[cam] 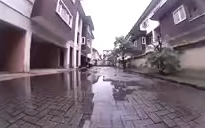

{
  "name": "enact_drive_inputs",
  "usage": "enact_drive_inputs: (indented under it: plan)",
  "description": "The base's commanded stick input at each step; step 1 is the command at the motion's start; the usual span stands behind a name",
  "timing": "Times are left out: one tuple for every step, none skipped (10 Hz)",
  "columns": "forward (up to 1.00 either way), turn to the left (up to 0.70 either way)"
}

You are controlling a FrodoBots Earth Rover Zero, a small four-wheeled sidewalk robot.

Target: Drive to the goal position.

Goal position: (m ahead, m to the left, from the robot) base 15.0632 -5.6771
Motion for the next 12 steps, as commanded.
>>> enact_drive_inputs:
  plan:
    - [0.50,0.00]
    - [0.50,0.00]
    - [0.50,0.00]
    - [0.50,0.00]
    - [0.50,0.00]
    - [0.50,0.00]
    - [0.50,0.00]
    - [0.50,0.00]
    - [0.50,0.00]
    - [0.50,0.00]
    - [0.50,0.00]
    - [0.50,0.00]
